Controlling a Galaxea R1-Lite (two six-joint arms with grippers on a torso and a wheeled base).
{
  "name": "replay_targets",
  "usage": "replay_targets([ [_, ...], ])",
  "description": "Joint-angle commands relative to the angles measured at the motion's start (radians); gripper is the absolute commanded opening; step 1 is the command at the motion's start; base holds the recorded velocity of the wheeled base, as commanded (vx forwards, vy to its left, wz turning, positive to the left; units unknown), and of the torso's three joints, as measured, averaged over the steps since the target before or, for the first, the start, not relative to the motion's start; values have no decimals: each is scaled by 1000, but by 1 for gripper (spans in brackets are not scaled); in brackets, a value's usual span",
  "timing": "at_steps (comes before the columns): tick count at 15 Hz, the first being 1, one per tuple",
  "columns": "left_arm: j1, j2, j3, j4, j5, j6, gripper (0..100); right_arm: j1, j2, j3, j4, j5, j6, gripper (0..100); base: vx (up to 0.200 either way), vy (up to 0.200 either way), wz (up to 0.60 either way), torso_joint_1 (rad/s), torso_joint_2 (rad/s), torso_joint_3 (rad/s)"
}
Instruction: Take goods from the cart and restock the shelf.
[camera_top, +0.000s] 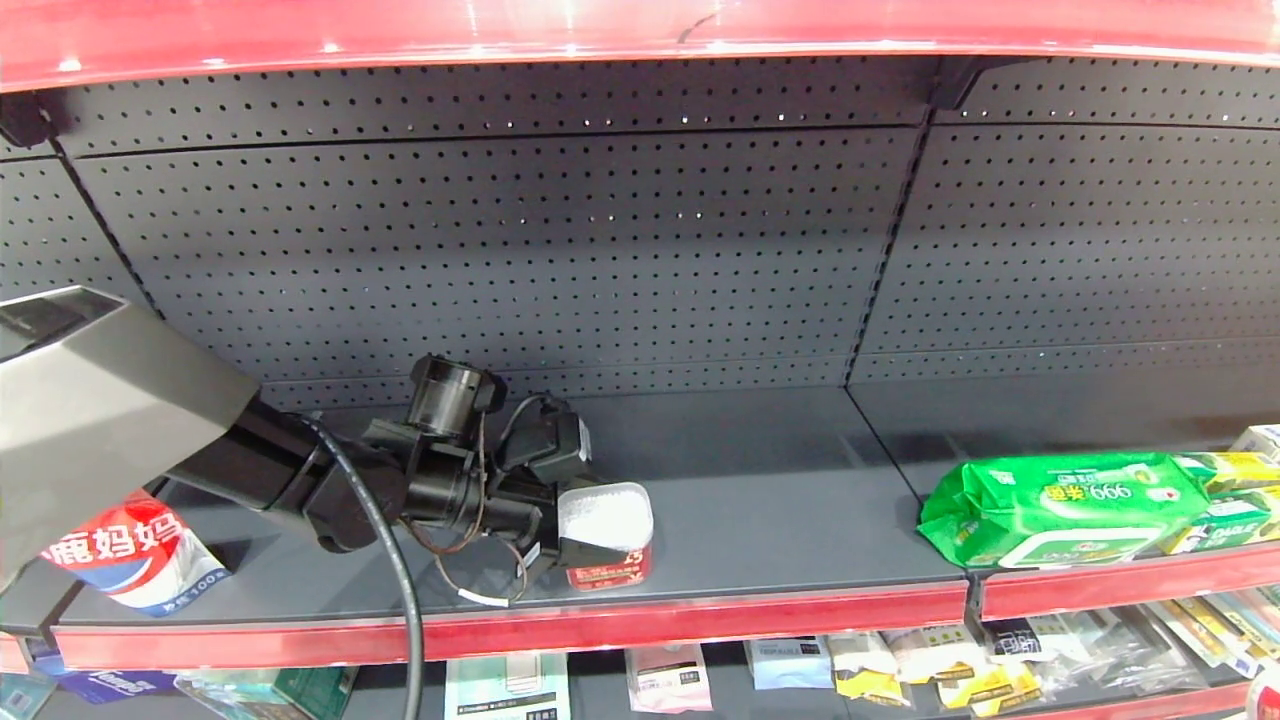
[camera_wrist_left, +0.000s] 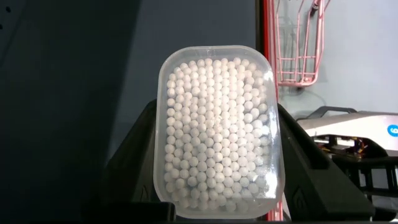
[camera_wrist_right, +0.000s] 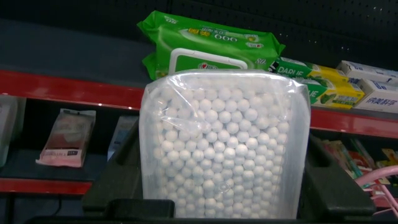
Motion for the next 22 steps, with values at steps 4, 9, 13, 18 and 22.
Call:
replay_targets([
  [4, 14, -4, 0, 1, -33, 0, 0, -1, 2, 0, -1, 0, 0, 0, 0, 0, 0, 0, 0, 0],
  [9, 14, -4, 3, 4, -51, 1, 0, -9, 2, 0, -1, 2, 0, 0, 0, 0, 0, 0, 0, 0],
  [13, 12, 1, 15, 7, -54, 16, 0, -9, 2, 0, -1, 0, 0, 0, 0, 0, 0, 0, 0, 0],
  [18, 12, 21, 12, 4, -56, 20, 0, -10, 8, 0, 1, 2, 0, 0, 0, 0, 0, 0, 0, 0],
  [22, 12, 24, 14, 5, -69, 20, 0, -10, 9, 0, 1, 2, 0, 0, 0, 0, 0, 0, 0, 0],
])
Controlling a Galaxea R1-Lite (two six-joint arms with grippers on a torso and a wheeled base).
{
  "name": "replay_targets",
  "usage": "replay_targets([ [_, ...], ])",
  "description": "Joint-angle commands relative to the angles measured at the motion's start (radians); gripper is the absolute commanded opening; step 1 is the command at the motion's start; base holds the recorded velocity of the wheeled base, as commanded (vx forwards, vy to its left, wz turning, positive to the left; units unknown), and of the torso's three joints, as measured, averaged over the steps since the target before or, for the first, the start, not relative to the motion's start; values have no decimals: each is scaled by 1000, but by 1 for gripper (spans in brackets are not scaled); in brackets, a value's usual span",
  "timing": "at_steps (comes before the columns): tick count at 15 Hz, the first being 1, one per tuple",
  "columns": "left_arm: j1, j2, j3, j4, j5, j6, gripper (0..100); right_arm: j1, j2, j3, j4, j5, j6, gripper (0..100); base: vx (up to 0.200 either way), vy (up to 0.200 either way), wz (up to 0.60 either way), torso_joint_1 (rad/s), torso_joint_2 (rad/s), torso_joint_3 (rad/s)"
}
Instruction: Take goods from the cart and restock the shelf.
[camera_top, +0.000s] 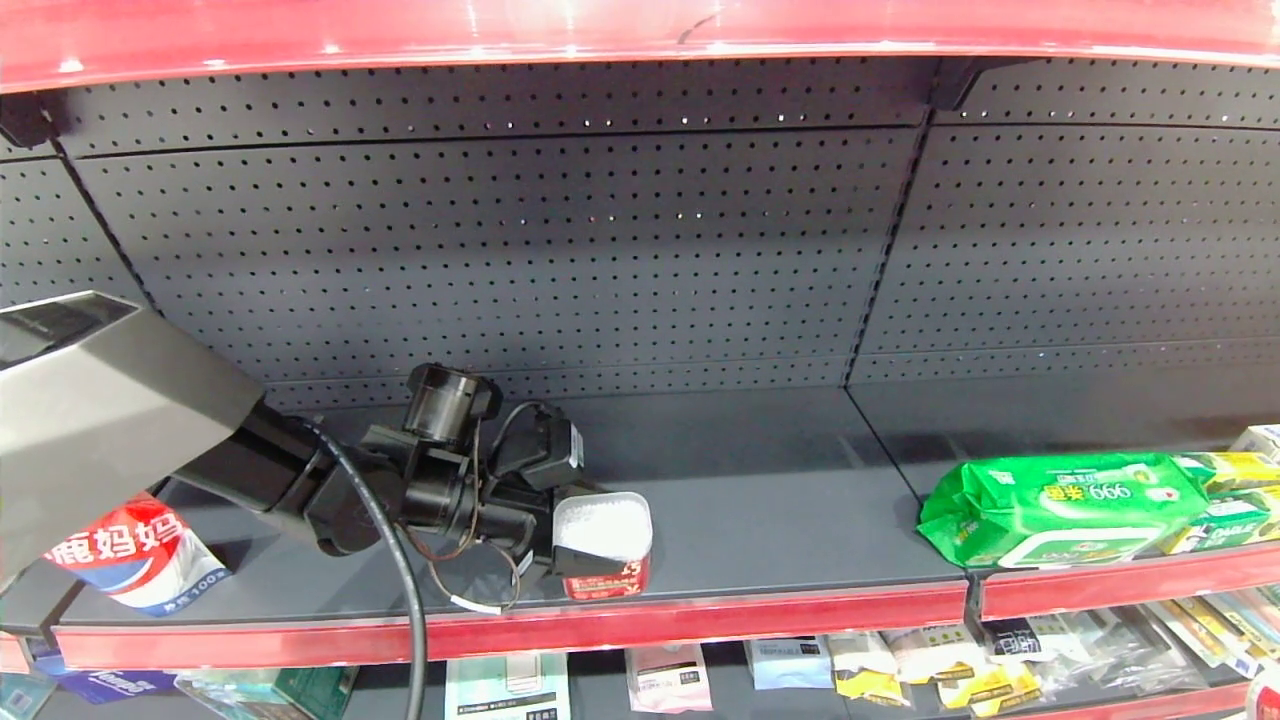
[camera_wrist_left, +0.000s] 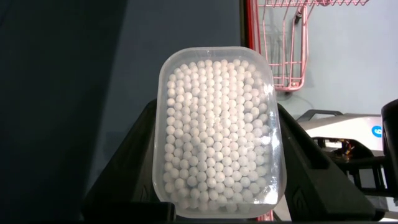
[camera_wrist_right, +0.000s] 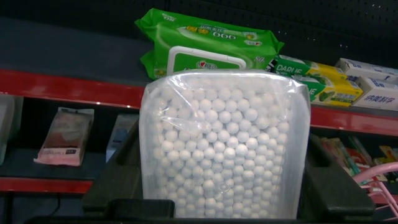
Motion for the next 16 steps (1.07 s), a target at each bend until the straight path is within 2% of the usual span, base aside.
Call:
replay_targets([
  [1, -1, 11, -1, 1, 0, 0, 0, -1, 2, 0, 0, 0, 0, 0, 0, 0, 0, 0, 0, 0],
  [16, -2, 6, -1, -2, 6, 8, 0, -21, -4, 0, 0, 0, -1, 0, 0, 0, 0, 0, 0, 0],
])
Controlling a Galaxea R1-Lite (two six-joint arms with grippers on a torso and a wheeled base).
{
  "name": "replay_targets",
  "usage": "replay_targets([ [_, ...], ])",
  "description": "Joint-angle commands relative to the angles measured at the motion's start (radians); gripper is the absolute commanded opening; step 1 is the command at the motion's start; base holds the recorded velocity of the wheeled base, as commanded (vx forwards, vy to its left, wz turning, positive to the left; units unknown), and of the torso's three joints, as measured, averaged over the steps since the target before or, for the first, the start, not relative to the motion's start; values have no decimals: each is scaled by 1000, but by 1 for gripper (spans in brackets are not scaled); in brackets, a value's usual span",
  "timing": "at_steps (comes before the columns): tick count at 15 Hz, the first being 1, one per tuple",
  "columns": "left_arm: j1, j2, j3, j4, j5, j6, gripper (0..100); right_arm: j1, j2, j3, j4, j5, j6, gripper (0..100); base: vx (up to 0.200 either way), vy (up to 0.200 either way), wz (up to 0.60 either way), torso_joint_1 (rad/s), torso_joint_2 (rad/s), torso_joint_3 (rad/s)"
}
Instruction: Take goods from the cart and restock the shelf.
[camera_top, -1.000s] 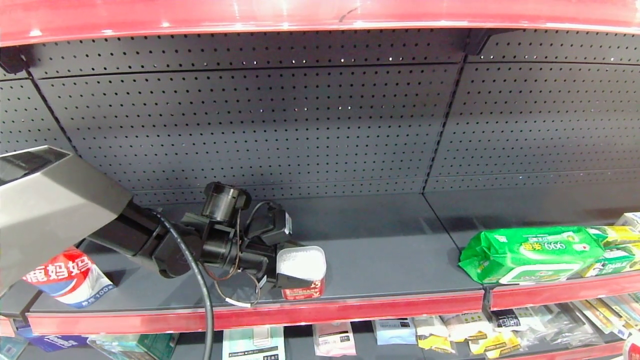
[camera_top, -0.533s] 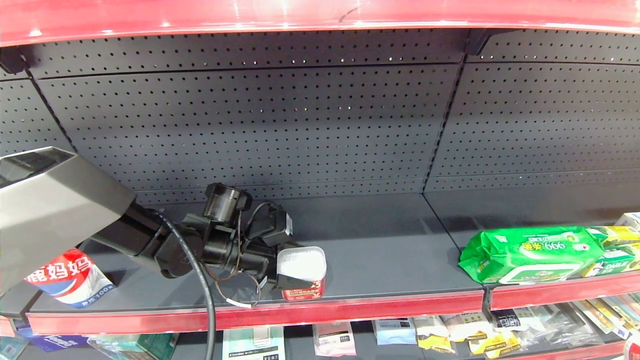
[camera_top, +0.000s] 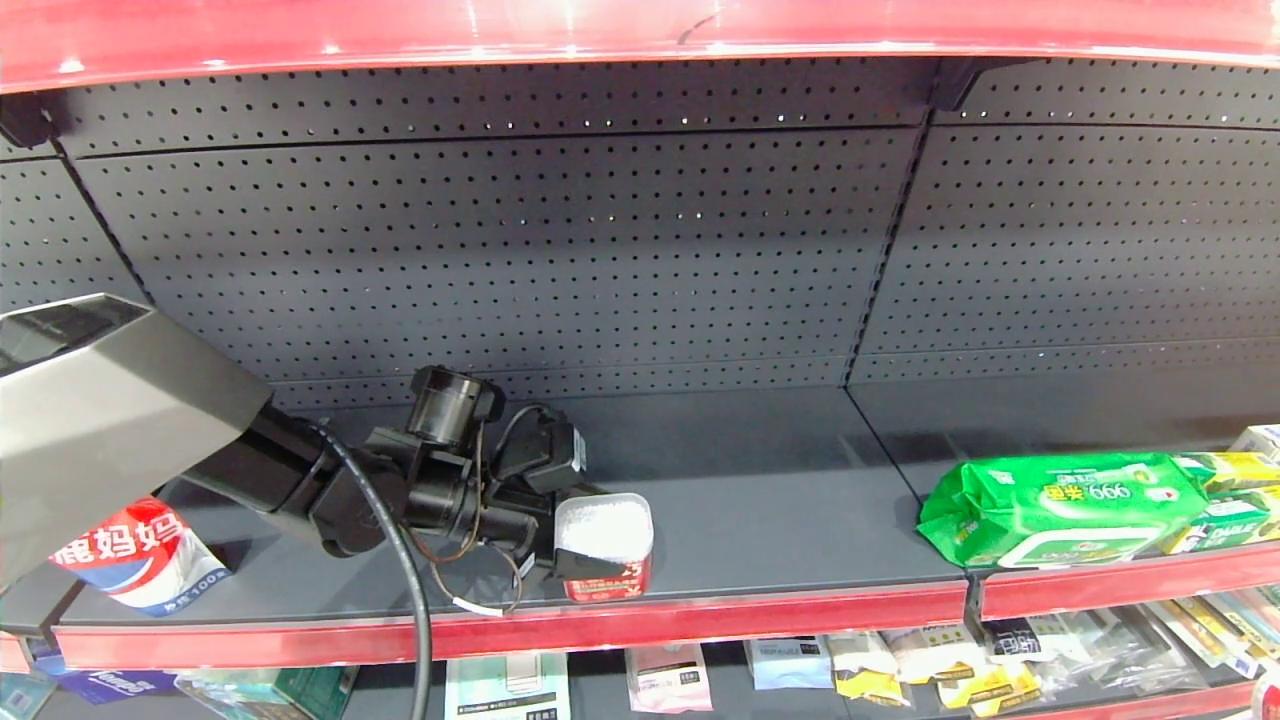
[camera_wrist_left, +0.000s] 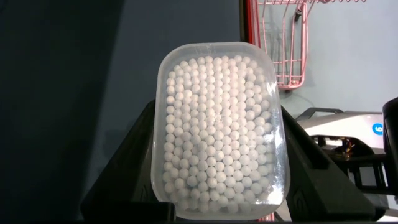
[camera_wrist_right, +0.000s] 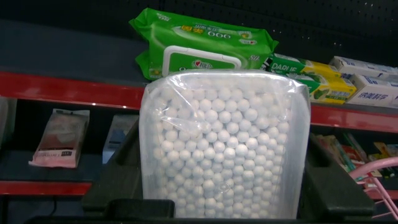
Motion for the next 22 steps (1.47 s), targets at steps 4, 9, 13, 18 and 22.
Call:
replay_targets([
  [4, 0, -3, 1, 0, 7, 1, 0, 1, 0, 0, -1, 0, -2, 0, 0, 0, 0, 0, 0, 0],
  [9, -1, -3, 1, -5, 59, 3, 100, -1, 5, 0, -1, 0, -2, 0, 0, 0, 0, 0, 0, 0],
  [13, -3, -14, 2, 1, 43, -20, 100, -6, 7, 0, -1, 0, 0, 0, 0, 0, 0, 0, 0, 0],
  [18, 2, -15, 4, 3, -54, -22, 100, -7, 13, 0, -1, 0, 0, 0, 0, 0, 0, 0, 0, 0],
  [22, 2, -14, 11, 3, -60, -43, 100, -7, 14, 0, -1, 0, -2, 0, 0, 0, 0, 0, 0, 0],
])
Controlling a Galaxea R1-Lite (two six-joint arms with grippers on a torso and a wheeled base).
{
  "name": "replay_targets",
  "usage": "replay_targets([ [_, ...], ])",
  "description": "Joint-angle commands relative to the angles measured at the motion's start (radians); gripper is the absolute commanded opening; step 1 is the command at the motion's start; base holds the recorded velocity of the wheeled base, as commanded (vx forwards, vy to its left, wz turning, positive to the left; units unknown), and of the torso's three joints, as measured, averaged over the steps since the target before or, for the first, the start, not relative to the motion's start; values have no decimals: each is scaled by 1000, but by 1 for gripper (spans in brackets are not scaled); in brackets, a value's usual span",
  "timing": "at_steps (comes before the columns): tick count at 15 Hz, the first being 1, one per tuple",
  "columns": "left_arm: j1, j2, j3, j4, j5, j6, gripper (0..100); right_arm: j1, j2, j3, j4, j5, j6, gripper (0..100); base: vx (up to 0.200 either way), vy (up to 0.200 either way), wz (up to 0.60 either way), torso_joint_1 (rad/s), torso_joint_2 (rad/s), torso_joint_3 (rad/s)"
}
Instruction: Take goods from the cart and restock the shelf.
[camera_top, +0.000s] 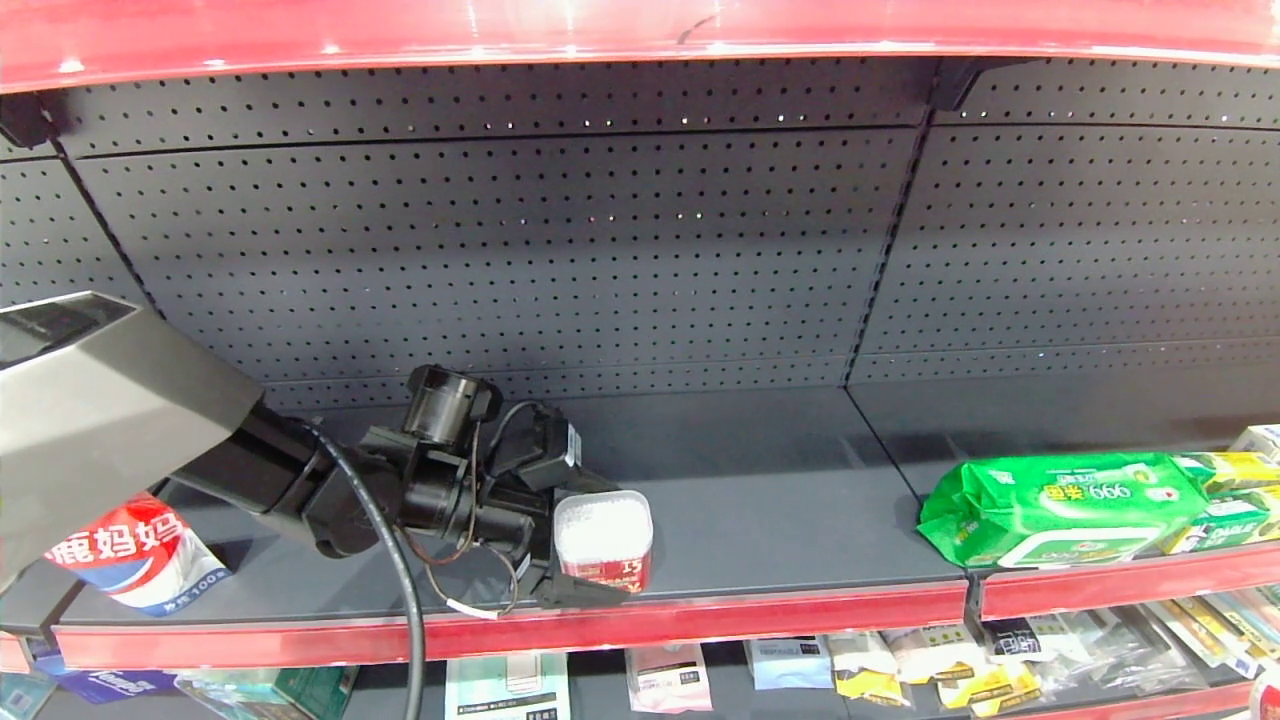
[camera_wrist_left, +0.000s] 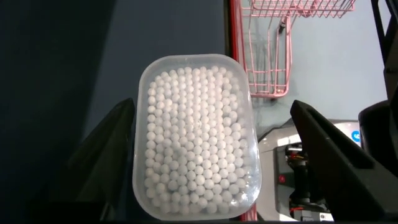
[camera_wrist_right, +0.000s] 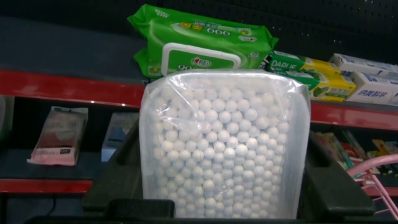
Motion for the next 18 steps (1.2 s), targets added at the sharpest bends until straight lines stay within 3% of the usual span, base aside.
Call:
replay_targets([
  [1, 0, 0, 4, -1, -2, -1, 100, 0, 2, 0, -1, 0, 1, 0, 0, 0, 0, 0, 0, 0],
  [7, 5, 1, -1, -14, -2, -9, 100, 0, 2, 0, -1, 0, 1, 0, 0, 0, 0, 0, 0, 0],
  [10, 34, -28, 9, -45, -2, -10, 100, 2, 13, 0, -1, 1, 1, 0, 0, 0, 0, 0, 0, 0],
  [14, 32, -94, 27, -45, -3, -64, 100, 2, 24, 0, -1, 1, 2, 0, 0, 0, 0, 0, 0, 0],
  [18, 32, -138, 21, -50, -2, -75, 100, 2, 31, 0, -1, 1, 2, 0, 0, 0, 0, 0, 0, 0],
])
